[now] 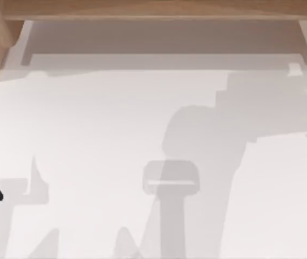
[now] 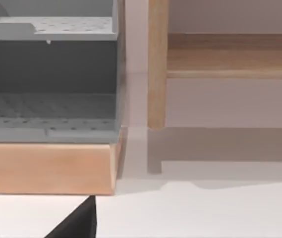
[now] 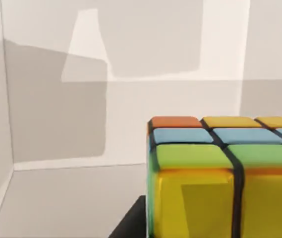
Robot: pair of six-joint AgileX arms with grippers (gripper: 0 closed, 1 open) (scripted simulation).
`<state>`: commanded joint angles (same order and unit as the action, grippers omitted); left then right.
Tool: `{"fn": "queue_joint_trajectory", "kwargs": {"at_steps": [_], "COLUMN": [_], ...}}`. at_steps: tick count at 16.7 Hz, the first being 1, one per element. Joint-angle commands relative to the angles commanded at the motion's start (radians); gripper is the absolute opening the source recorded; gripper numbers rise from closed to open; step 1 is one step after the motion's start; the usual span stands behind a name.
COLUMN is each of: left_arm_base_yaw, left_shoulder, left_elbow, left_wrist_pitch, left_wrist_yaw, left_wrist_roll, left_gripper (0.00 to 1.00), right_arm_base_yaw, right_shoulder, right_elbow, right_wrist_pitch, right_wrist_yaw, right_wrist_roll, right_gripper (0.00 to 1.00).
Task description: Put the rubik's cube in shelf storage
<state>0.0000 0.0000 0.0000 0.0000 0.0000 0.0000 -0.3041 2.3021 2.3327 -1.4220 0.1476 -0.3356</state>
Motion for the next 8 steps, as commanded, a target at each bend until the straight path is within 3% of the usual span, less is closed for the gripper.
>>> {"fn": "queue_joint_trajectory", "kwargs": {"at_steps": [8], "left_arm_base_yaw": [0.000], "left_shoulder": [0.000], "left_elbow": [0.000], "left_wrist_pitch": [0.000], "left_wrist_yaw": [0.000], "left_wrist_roll": [0.000], "left_gripper": [1.00], "right_arm_base_yaw": [-0.065], "right_shoulder": [0.150], "right_elbow": [0.052], "right_wrist_pitch": [0.106], "right_wrist_yaw": [-0.133], "right_wrist_roll": [-0.037], "right_gripper": [0.00]}}
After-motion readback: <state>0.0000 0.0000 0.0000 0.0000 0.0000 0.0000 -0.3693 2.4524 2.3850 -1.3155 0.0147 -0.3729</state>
